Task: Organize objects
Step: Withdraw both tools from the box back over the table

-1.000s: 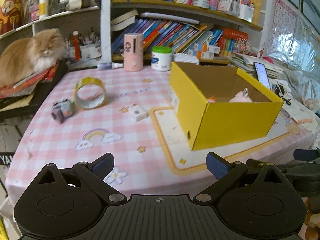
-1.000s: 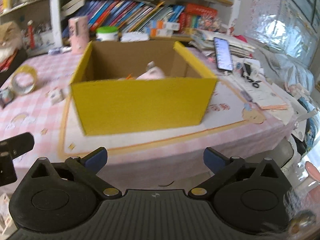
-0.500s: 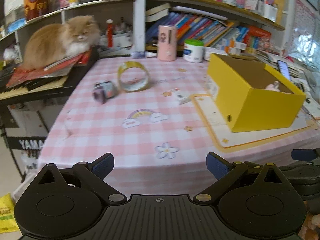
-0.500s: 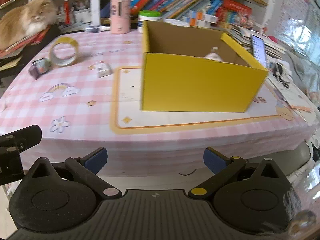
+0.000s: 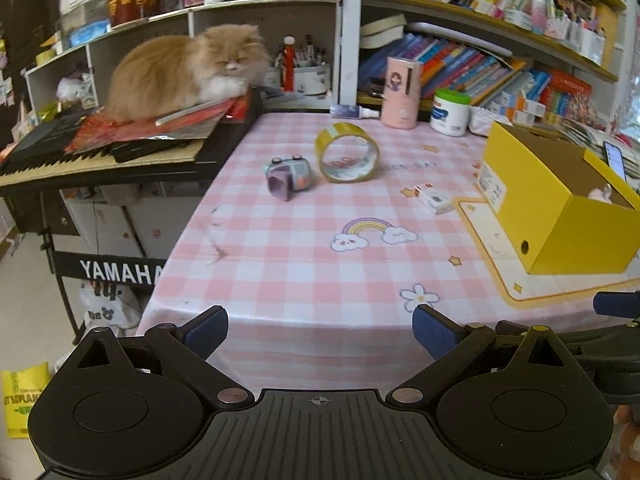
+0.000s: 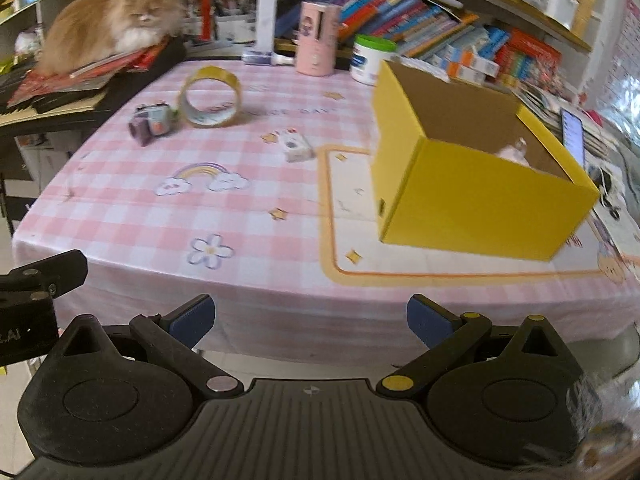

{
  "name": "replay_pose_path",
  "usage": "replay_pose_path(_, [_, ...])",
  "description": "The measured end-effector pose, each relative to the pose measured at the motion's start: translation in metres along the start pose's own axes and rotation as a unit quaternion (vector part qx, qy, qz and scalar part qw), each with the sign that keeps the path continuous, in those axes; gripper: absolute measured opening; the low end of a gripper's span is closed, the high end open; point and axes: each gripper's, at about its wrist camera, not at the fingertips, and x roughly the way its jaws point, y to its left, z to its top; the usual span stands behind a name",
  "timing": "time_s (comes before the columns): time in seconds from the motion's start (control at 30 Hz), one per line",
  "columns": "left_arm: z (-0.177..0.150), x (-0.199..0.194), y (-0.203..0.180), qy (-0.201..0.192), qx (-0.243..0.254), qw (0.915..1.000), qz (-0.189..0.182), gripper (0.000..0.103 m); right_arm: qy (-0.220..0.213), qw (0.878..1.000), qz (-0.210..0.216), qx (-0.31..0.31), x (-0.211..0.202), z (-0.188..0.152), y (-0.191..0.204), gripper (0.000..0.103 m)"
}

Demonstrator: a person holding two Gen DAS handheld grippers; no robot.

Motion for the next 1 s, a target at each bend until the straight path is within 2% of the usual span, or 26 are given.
replay_pose_path(0.3, [0.009,0.016,0.006,0.002,-0.016,0.9998,0.009,0.100,-0.004,1.000,0.013,-0.015,0.012,0.014,0.008,0.103])
replay_pose_path(0.4, [0.017,0.024,0.008,-0.003,-0.016,0.9997,0.015,0.100,-0.010,0.999,0.025,-0.017,0.020,0.022,0.008,0.100])
replay_pose_path(0.5, [0.027,0.036,0.009,-0.005,-0.025,0.9994,0.022,0.100,-0.011,0.999,0.036,-0.018,0.031,0.033,0.008,0.087])
replay_pose_path(0.73, [0.053,0.072,0.005,-0.001,-0.034,0.9988,0.036,0.100,-0.002,0.998,0.061,-0.024,0.070,0.066,0.004,0.069])
replay_pose_path(0.83, [0.067,0.089,0.004,0.000,-0.037,0.9984,0.043,0.100,-0.003,0.997,0.072,-0.028,0.087,0.083,0.004,0.064])
replay_pose_path(1.0, [0.085,0.114,0.003,0.007,-0.041,0.9976,0.055,0.099,-0.006,0.996,0.078,-0.034,0.120,0.111,0.003,0.062])
